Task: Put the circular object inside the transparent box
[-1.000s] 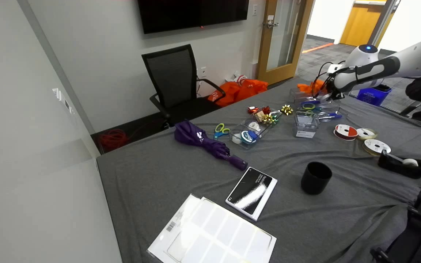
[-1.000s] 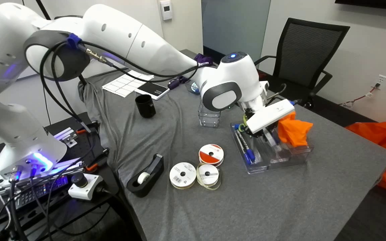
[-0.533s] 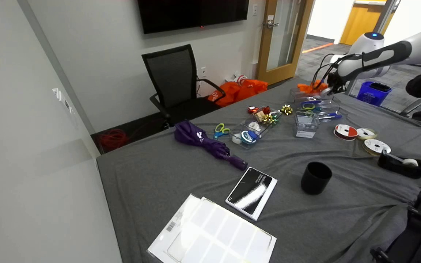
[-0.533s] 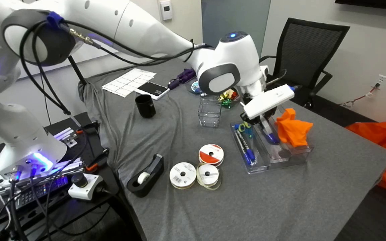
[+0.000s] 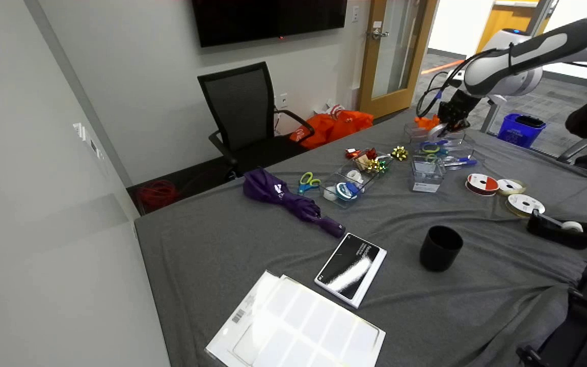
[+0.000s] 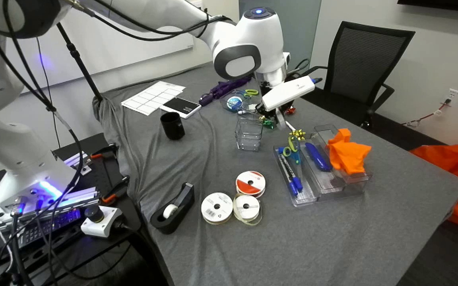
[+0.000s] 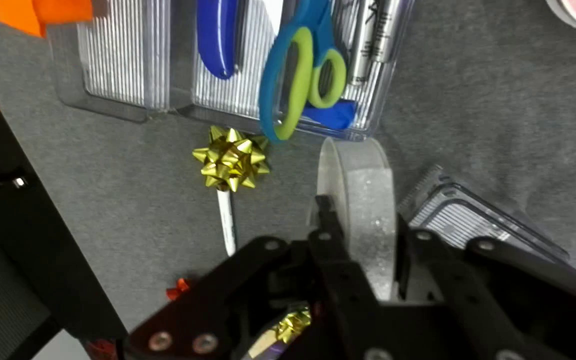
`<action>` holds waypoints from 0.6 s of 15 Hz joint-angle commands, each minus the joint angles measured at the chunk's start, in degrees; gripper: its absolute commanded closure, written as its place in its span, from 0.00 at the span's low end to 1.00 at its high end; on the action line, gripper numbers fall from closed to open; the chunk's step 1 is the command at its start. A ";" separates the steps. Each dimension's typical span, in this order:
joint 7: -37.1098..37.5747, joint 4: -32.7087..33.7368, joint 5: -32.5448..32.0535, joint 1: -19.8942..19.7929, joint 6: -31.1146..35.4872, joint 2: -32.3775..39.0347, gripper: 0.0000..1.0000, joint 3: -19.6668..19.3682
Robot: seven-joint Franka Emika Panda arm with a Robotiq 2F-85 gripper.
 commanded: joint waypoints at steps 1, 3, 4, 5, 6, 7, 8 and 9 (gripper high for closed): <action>-2.24 -1.38 2.86 2.58 -0.21 -1.19 0.78 -2.68; -2.85 -3.72 3.06 3.21 -0.17 -2.68 0.78 -3.00; -2.93 -4.12 3.07 3.22 -0.17 -2.93 0.78 -3.08; -3.00 -4.25 3.05 3.21 -0.17 -2.99 0.78 -3.19; -3.10 -3.83 2.74 3.36 -0.78 -2.91 0.94 -3.39; -3.49 -4.29 2.34 3.78 -0.58 -3.29 0.94 -3.68; -3.66 -4.73 1.94 4.49 -0.28 -3.52 0.94 -4.26; -3.55 -5.33 1.35 5.54 0.26 -3.65 0.94 -4.98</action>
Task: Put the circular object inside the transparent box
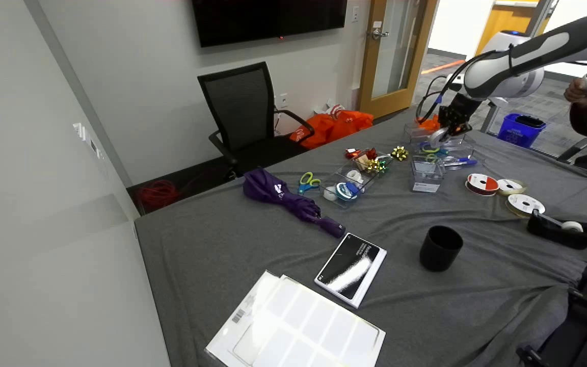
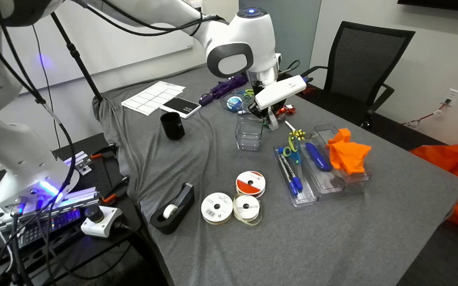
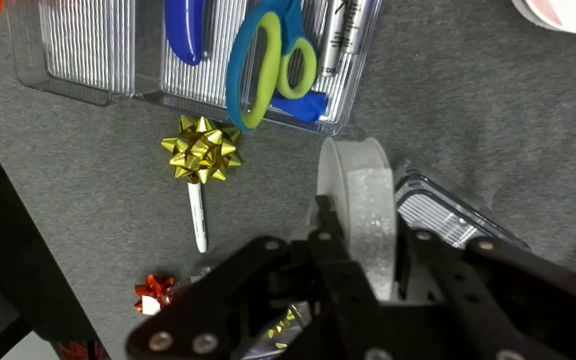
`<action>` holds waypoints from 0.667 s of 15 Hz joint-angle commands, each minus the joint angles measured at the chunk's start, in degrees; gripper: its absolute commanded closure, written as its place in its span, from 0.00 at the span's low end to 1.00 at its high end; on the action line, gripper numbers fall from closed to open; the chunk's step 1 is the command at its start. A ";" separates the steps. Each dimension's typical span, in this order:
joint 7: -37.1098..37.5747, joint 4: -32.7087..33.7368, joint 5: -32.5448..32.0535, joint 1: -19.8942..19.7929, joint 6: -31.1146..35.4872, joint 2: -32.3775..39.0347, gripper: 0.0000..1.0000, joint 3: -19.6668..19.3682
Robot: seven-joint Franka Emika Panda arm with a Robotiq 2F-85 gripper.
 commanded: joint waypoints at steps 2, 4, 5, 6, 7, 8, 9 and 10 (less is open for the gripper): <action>-1.79 -2.09 -0.59 4.98 1.07 -1.12 0.94 -3.75; -1.92 -3.38 -1.76 6.98 1.96 -1.30 0.94 -4.68; -2.18 -3.99 -2.41 7.85 2.11 -1.34 0.94 -5.07; -3.16 -4.61 -2.99 8.29 1.48 -1.44 0.94 -5.10; -4.54 -5.40 -2.97 8.30 1.08 -1.64 0.94 -4.62; -5.68 -6.28 -3.11 8.42 0.82 -2.06 0.94 -4.42; -6.71 -6.66 -3.22 8.52 1.00 -2.47 0.94 -4.40; -7.85 -7.55 -3.28 8.61 0.89 -3.12 0.94 -4.45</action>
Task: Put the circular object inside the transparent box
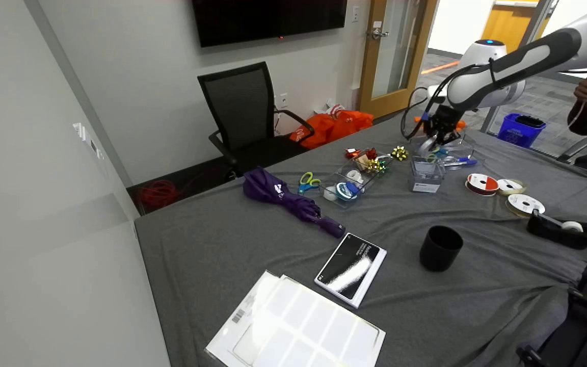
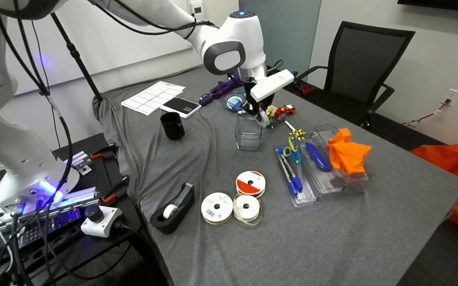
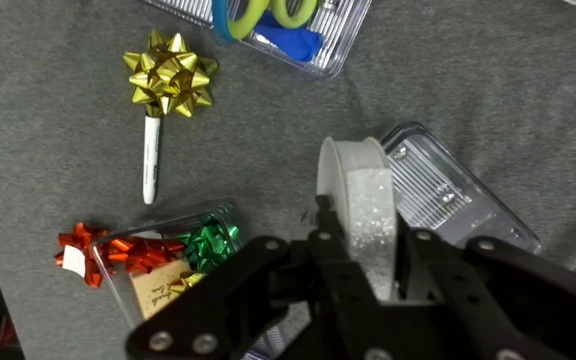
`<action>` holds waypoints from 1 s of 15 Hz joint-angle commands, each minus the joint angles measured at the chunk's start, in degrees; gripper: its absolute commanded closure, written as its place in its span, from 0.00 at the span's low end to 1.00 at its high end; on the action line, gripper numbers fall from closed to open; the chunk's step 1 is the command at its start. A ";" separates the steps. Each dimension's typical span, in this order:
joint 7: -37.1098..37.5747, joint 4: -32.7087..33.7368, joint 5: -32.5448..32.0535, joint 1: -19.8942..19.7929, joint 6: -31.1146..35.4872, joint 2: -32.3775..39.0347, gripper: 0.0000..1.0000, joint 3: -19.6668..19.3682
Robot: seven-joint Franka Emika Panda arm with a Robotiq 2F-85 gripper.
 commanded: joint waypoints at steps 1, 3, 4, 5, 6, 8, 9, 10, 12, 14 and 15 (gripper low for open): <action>-5.05 -5.69 -0.29 0.61 0.38 -3.25 0.94 -0.56; -6.58 -7.75 -0.62 0.94 0.89 -4.43 0.94 -1.02; -7.54 -8.62 -0.56 0.88 1.14 -4.88 0.94 -1.02; -8.41 -9.45 -0.59 0.98 1.24 -5.23 0.94 -1.13; -9.00 -10.32 -0.84 1.22 1.66 -5.16 0.94 -1.41; -9.87 -11.56 -1.40 1.64 2.83 -4.72 0.94 -1.82; -10.04 -12.16 -1.72 1.83 3.43 -4.59 0.94 -2.03; -9.99 -12.60 -2.01 1.99 4.04 -4.42 0.73 -2.25; -10.16 -13.49 -2.25 1.97 4.70 -4.55 0.48 -2.26; -10.68 -14.18 -2.06 1.67 4.74 -4.96 0.42 -1.97; -11.09 -14.52 -1.95 1.54 4.86 -5.19 0.34 -1.84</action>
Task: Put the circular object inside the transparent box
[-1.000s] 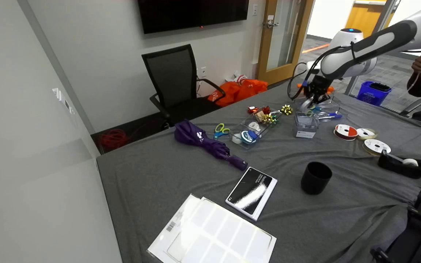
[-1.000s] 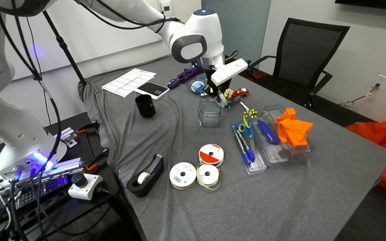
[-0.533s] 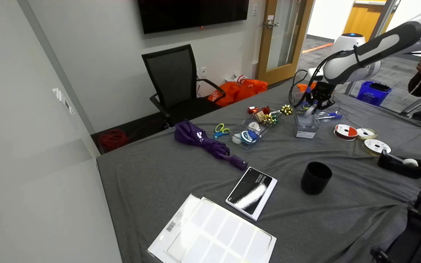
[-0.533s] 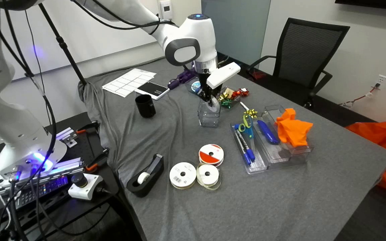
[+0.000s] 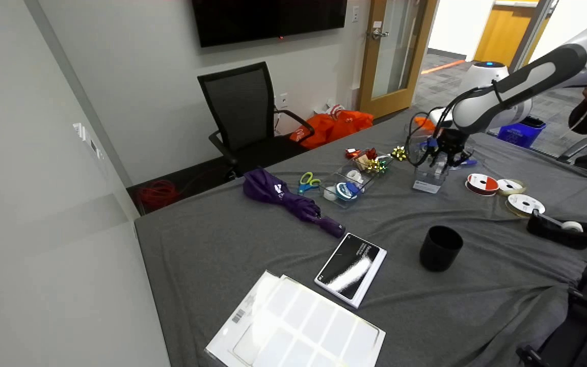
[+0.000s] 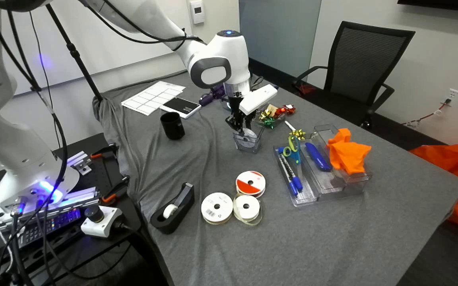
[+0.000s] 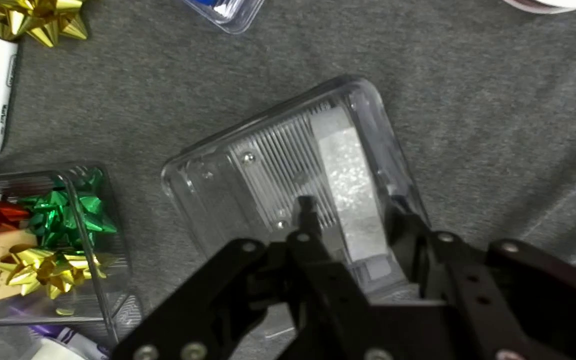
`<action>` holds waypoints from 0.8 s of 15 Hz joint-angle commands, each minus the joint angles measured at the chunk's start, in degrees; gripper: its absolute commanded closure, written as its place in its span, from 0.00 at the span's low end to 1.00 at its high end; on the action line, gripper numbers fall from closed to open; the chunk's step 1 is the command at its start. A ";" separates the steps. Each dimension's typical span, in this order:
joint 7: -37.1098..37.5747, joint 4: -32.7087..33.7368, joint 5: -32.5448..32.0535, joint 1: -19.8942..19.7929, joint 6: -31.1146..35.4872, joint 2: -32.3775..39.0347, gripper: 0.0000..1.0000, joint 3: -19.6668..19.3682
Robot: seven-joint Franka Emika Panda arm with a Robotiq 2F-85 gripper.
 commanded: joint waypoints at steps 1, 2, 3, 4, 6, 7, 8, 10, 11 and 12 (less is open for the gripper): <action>-2.81 -3.75 0.13 0.11 1.85 -2.78 0.28 -0.50; -3.11 -4.01 0.13 0.12 2.03 -3.00 0.20 -0.50; -3.60 -4.51 0.31 0.00 2.28 -3.48 0.14 -0.31; -3.94 -5.03 0.42 0.03 2.40 -4.07 0.06 -0.22; -4.80 -6.58 1.14 -0.15 2.99 -5.80 0.00 0.28; -5.30 -7.51 1.54 -0.25 3.18 -6.89 0.00 0.55; -5.63 -8.34 1.70 -0.18 3.09 -7.90 0.00 0.56; -6.39 -9.85 1.72 -0.09 2.24 -9.72 0.00 0.12; -6.82 -10.61 1.14 -0.09 1.57 -10.48 0.00 -0.61; -7.47 -11.28 0.98 -0.24 1.33 -11.10 0.00 -1.11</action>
